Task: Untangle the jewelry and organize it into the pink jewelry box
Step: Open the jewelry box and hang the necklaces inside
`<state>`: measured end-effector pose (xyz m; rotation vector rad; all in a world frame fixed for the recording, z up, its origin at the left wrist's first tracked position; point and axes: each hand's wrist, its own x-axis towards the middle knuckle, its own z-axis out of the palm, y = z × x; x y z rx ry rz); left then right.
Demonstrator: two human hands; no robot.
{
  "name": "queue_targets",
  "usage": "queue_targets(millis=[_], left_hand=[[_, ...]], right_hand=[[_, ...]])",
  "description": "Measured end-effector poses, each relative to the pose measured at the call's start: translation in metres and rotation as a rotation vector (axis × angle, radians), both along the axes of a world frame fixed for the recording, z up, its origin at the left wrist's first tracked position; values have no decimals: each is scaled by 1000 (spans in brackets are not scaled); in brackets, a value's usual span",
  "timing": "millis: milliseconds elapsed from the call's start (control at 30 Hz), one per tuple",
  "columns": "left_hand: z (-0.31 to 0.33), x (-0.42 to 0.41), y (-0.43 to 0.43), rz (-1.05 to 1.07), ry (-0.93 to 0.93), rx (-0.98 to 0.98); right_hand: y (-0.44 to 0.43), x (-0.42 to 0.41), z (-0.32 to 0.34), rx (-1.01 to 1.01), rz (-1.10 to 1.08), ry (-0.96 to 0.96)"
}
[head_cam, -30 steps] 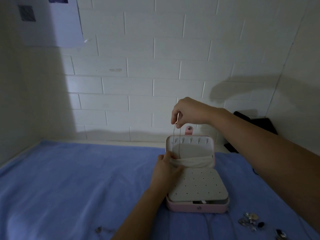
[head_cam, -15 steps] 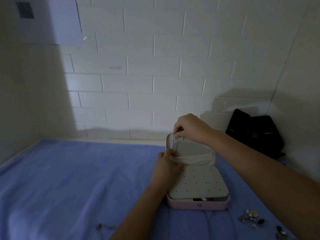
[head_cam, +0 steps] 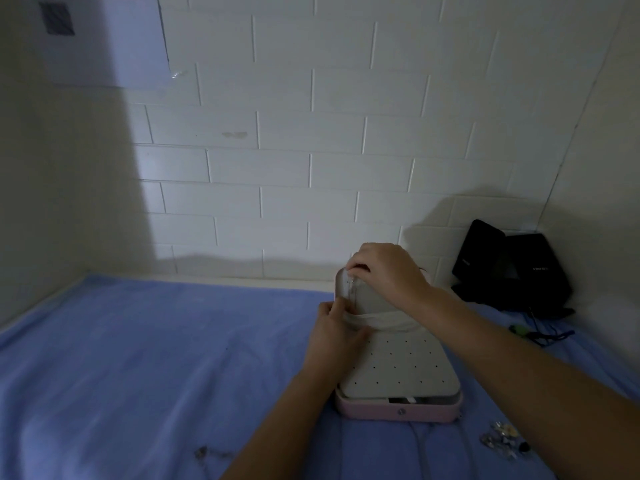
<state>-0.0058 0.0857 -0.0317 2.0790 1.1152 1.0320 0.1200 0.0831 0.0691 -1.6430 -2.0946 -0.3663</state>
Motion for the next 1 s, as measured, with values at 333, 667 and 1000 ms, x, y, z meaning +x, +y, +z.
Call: queue_targets(millis=[333, 667, 1000], left_hand=[[-1, 1, 0, -2, -2, -1], [-1, 1, 1, 7, 16, -15], [-1, 2, 2, -8, -37, -38]], right_hand=[[6, 7, -16, 258, 94, -120], [11, 8, -38, 172, -43, -181], [3, -5, -29, -33, -94, -278]])
